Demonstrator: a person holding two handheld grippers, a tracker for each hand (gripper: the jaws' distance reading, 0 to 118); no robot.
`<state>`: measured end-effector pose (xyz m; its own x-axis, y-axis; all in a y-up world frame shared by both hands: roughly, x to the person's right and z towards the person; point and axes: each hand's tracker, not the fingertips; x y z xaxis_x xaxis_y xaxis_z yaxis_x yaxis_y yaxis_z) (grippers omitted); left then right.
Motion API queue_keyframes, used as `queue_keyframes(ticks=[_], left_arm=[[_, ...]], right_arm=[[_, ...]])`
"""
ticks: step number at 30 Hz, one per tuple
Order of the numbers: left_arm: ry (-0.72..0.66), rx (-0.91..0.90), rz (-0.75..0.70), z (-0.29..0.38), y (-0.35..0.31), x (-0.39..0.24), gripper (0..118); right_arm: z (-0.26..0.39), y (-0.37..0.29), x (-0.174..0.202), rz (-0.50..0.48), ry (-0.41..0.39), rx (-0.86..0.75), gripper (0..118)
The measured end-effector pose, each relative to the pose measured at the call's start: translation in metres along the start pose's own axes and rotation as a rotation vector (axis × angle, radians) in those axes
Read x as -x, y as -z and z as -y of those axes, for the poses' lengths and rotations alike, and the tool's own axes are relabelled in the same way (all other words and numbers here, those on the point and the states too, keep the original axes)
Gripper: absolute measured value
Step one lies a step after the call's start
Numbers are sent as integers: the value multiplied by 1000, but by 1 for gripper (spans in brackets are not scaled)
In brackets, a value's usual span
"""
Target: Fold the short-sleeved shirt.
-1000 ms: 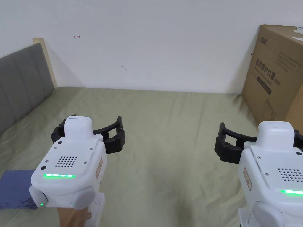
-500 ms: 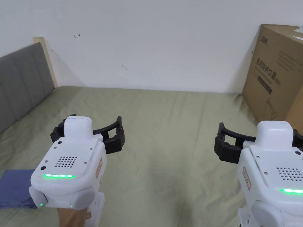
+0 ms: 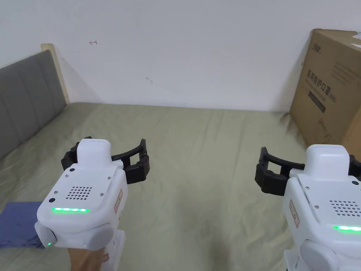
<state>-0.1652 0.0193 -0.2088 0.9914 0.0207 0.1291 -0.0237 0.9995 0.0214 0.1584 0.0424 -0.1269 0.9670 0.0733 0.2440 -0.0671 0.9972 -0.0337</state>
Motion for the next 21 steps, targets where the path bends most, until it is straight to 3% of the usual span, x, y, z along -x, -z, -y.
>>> queue_keyframes(ticks=[17, 21], left_arm=[[2, -1, 0, -1, 0, 0, 107], [8, 0, 1, 0, 0, 0, 107]], right_arm=[[-2, 2, 1, 15, 1, 9, 118], [-4, 5, 3, 68, 18, 69, 118]])
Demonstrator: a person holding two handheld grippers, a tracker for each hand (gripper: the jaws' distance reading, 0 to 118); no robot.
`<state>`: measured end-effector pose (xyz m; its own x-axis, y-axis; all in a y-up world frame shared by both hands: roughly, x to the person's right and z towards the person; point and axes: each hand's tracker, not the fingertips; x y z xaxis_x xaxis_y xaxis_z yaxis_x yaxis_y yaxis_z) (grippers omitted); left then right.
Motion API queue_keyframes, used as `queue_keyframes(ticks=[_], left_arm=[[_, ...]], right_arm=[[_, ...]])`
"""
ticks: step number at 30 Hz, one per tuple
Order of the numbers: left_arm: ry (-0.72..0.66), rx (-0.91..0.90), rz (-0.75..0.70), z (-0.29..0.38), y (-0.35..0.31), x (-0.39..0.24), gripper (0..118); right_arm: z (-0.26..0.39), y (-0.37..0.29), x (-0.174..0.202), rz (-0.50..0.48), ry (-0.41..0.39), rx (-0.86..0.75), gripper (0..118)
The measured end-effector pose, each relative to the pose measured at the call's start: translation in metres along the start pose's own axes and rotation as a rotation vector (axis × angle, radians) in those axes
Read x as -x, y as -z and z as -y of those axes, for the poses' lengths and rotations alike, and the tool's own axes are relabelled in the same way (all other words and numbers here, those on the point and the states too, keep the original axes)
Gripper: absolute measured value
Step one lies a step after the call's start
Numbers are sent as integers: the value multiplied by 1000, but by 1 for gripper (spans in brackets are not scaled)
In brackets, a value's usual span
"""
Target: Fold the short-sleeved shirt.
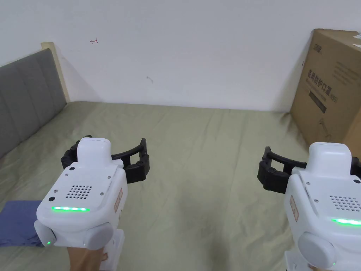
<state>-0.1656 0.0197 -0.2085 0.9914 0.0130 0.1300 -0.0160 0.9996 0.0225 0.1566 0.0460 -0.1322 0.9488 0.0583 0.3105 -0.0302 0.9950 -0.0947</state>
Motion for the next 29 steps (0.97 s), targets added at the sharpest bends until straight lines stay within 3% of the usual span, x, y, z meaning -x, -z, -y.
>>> queue_keyframes(ticks=[4, 6, 10, 16, 23, 29], left_arm=[[-3, 2, 5, -1, 0, 1, 107], [-2, 0, 5, -1, -1, 1, 107], [-6, -3, 7, -3, -1, 1, 107], [-2, -8, 8, -4, -3, 1, 107], [1, -9, 9, -4, -4, 1, 107], [3, -15, 8, -5, -4, 3, 107]], right_arm=[[-5, 5, 5, 95, 71, 174, 118], [-11, 12, 5, 105, 116, 336, 118], [-20, 22, 8, 81, 131, 595, 118], [-22, 21, 8, 76, 179, 577, 117], [-21, 21, 5, 107, 174, 550, 110], [-17, 23, -2, 75, 214, 532, 116]])
